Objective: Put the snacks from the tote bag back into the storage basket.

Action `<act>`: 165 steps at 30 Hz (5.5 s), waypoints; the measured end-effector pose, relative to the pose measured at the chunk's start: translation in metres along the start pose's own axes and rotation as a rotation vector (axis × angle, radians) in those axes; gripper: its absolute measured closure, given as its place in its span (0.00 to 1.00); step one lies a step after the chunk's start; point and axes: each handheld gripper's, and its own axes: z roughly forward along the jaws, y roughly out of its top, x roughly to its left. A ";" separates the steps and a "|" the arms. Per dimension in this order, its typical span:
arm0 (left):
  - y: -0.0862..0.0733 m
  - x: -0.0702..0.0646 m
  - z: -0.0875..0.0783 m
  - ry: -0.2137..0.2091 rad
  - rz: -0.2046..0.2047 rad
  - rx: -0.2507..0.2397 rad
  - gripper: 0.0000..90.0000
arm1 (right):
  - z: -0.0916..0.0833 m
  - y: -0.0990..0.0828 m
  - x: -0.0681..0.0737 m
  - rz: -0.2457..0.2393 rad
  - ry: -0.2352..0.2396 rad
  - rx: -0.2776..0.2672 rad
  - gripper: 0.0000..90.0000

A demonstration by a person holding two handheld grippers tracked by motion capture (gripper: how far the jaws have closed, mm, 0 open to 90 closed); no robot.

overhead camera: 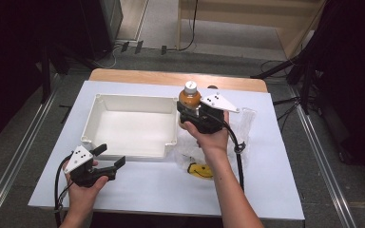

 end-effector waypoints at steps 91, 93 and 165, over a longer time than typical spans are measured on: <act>0.004 0.007 -0.003 -0.002 -0.019 -0.030 0.16 | 0.067 -0.034 0.041 -0.059 0.023 0.121 0.35; 0.004 0.008 -0.003 -0.002 -0.021 -0.032 0.16 | 0.068 -0.037 0.041 -0.059 0.020 0.130 0.35; 0.003 0.018 -0.001 -0.007 -0.057 -0.033 0.16 | -0.038 -0.002 -0.003 -0.056 -0.101 0.033 0.18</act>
